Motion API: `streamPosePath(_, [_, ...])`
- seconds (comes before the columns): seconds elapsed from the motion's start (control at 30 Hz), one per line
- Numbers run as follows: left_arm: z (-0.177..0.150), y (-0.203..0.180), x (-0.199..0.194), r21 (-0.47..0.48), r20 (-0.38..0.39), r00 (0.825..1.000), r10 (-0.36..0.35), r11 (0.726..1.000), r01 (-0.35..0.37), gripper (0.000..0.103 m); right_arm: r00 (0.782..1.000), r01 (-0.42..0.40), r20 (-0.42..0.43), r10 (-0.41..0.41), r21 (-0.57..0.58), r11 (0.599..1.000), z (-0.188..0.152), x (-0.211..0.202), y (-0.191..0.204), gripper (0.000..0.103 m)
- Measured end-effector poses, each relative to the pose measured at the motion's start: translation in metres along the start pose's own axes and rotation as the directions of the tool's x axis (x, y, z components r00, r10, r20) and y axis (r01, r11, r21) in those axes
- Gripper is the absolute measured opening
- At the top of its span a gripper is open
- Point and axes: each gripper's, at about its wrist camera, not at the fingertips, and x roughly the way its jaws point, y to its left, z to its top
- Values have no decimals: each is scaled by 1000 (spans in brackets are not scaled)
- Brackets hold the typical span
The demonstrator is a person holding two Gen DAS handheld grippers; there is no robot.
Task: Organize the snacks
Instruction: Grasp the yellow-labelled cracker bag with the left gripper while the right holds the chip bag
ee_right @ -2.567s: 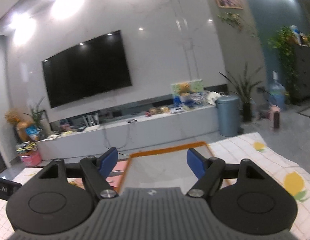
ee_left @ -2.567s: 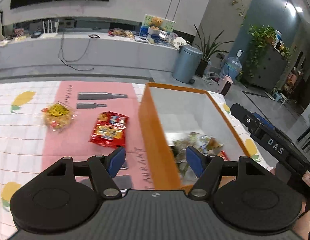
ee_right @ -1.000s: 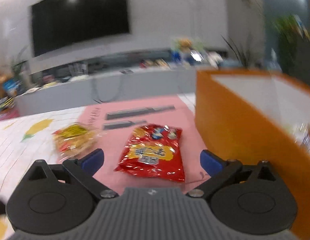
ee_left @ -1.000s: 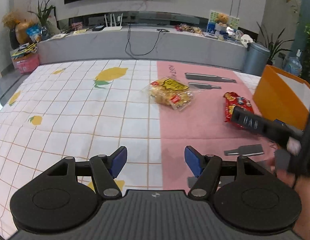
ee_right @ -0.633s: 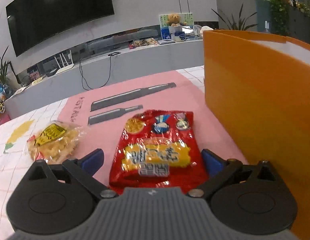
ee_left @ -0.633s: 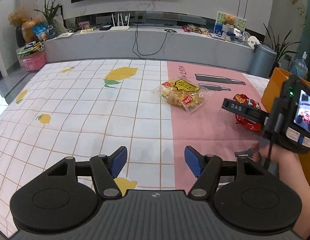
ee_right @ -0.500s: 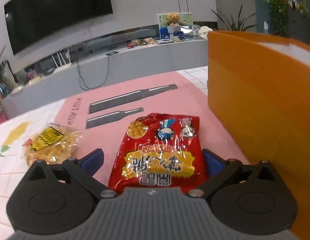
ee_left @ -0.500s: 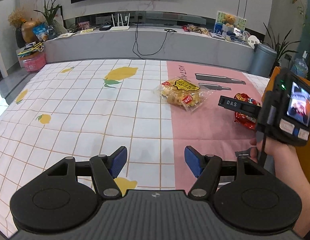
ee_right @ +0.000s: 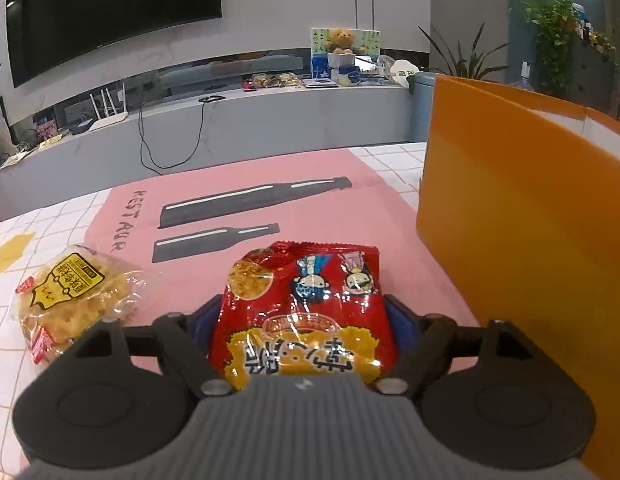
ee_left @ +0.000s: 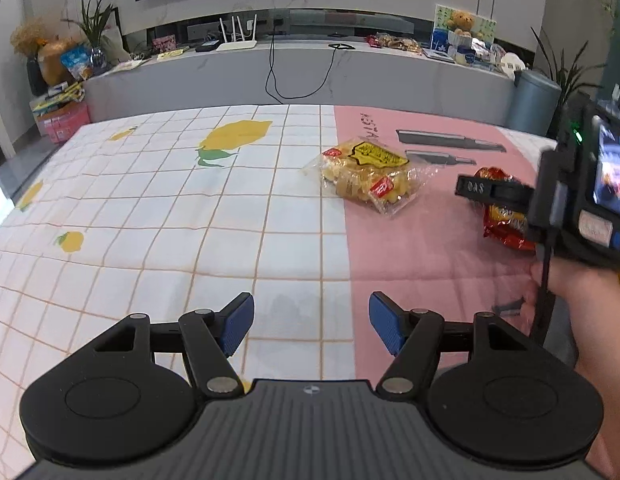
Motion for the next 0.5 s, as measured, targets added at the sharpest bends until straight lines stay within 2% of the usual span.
streamPosePath(0.17, [13,0,5,-35,17,999,-48,998,48,78,997,-77,-7,77,-122,990,-5,-9,-11,72])
streamPosePath(0.3, [31,-9,17,-27,22,998,-61,998,61,78,984,-176,-22,176,-225,958,-16,-25,-28,72])
streamPosePath(0.4, [39,-13,29,-25,30,997,-65,997,66,78,978,-210,-32,208,-201,957,-19,-30,-39,72])
streamPosePath(0.5, [50,-18,40,-1,48,997,-68,998,68,78,980,-201,-35,198,-204,958,-19,-29,-38,72])
